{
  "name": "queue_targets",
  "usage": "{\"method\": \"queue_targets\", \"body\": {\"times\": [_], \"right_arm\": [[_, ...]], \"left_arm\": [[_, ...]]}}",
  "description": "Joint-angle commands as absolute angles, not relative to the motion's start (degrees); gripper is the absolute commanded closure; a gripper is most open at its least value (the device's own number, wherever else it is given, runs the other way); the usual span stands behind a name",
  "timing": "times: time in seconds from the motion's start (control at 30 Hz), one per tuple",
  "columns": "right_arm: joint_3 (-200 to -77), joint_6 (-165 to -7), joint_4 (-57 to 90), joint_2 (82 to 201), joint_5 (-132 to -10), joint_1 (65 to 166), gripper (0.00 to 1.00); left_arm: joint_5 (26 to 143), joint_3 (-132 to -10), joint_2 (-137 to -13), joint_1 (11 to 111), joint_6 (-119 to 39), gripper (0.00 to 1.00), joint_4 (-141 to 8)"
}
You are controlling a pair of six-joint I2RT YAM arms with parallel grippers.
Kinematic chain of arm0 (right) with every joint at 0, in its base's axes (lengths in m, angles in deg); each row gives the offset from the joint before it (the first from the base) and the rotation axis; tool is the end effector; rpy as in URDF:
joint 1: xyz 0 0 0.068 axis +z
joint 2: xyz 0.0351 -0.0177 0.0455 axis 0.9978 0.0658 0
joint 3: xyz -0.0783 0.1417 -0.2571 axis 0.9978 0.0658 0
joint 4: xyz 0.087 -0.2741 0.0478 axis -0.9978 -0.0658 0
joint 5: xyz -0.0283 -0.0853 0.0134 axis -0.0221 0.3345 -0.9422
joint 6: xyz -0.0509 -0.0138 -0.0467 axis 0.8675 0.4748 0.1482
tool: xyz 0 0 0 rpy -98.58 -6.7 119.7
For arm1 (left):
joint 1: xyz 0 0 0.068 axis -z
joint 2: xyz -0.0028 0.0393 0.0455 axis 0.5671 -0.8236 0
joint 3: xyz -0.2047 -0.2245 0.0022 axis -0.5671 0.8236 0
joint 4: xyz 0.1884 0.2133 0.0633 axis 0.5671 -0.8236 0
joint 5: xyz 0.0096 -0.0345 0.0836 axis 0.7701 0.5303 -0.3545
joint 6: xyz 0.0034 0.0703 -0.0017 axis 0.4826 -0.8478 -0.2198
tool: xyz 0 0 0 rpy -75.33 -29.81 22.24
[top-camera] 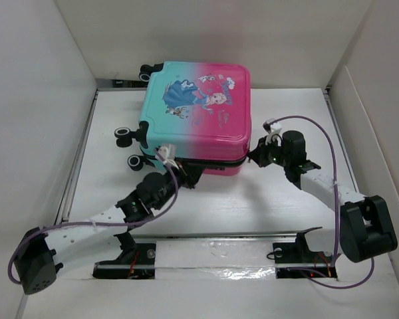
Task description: Pack the luggage
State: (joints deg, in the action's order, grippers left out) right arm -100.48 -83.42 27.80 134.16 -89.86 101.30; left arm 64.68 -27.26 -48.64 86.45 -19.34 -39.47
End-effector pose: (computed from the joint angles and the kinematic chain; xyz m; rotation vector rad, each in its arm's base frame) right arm 0.2927 0.1051 0.2286 -0.4807 1.9730 0.6731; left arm 0.1545 -0.1779 0.3144 0.0758 1.5143 -1.0581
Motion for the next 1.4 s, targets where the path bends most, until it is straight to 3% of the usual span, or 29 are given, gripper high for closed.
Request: {"method": "queue_targets", "body": {"times": [0.0,0.3,0.57,0.73,0.93,1.03,1.07,1.1,1.2,1.3,1.37], "right_arm": [[-100.71,-83.04,34.83,131.51,-90.56,102.04,1.0],[-96.41,-82.6,32.81,127.91,-88.1,103.8,1.0],[-89.99,-83.91,26.32,116.41,-82.39,109.16,1.0],[-87.97,-86.28,20.42,109.02,-77.56,119.69,1.0],[-89.18,-93.93,30.6,114.53,-70.73,134.53,1.0],[-91.12,-94.9,36.31,121.39,-64.03,135.62,1.0],[-91.22,-94.99,39.37,122.62,-64.1,133.27,1.0],[-91.04,-95.16,40.71,123.5,-65.06,131.77,1.0],[-89.99,-94.38,42.83,122.9,-66.91,127.63,1.0],[-89.72,-93.76,41.34,122.02,-68.49,125.78,1.0],[-89.46,-93.67,42.03,122.02,-69.72,125.17,1.0]], "left_arm": [[55.5,-22.28,-53.33,93.16,-18.55,1.0,-37.36],[60.32,-35.26,-79.27,92.39,-22.5,0.94,-26.2],[62.6,-39.5,-87.82,87.29,-21.53,0.94,-20.93],[62.08,-43.71,-91.5,87.29,-21.79,0.95,-21.53],[64.71,-48.37,-95.47,87.29,-20.83,0.97,-21.27],[65.06,-48.21,-94.6,87.81,-20.21,0.96,-22.5],[65.07,-47.42,-93.55,87.81,-20.04,0.92,-22.85],[64.98,-46.2,-92.14,87.29,-19.86,0.74,-23.98],[65.77,-40.41,-81.54,84.66,-17.32,0.47,-31.16],[67.0,-37.23,-70.74,81.58,-16.52,0.4,-39.7],[66.65,-35.2,-65.26,80.88,-16.43,0.41,-46.71]]}}
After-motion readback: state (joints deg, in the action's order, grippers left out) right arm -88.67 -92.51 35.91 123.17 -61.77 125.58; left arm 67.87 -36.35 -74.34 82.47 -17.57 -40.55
